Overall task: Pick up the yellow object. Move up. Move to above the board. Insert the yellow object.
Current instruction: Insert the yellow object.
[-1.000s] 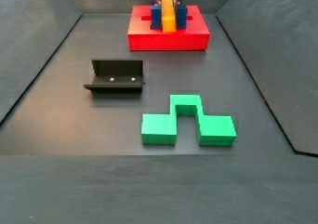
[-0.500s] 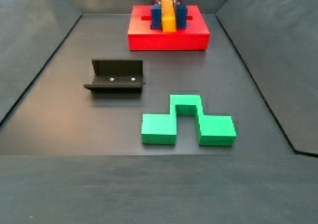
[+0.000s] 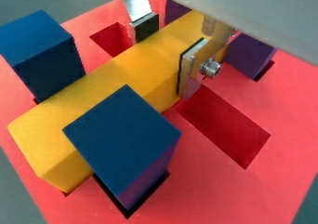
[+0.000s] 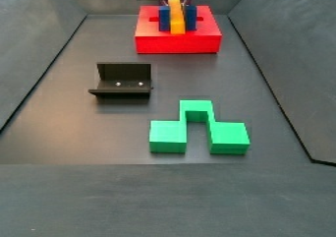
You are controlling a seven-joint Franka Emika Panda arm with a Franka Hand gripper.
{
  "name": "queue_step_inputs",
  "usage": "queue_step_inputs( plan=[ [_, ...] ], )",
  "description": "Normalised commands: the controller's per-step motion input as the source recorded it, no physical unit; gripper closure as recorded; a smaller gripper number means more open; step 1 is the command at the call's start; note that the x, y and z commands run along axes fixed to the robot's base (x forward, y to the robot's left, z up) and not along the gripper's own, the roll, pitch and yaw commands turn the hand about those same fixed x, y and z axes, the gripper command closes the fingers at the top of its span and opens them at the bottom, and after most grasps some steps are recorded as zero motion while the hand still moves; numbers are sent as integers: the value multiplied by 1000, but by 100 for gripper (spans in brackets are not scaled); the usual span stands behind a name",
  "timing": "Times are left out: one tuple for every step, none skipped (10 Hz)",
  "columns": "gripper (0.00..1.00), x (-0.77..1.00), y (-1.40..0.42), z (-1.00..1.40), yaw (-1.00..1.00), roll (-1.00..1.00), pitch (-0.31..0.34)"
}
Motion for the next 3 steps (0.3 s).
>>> queue_step_inputs(
  plan=[
    [100, -29, -37, 0, 0, 13, -6],
    [100, -471, -171, 0, 46, 111, -280],
    [100, -220, -177, -20, 0, 63, -66]
  ],
)
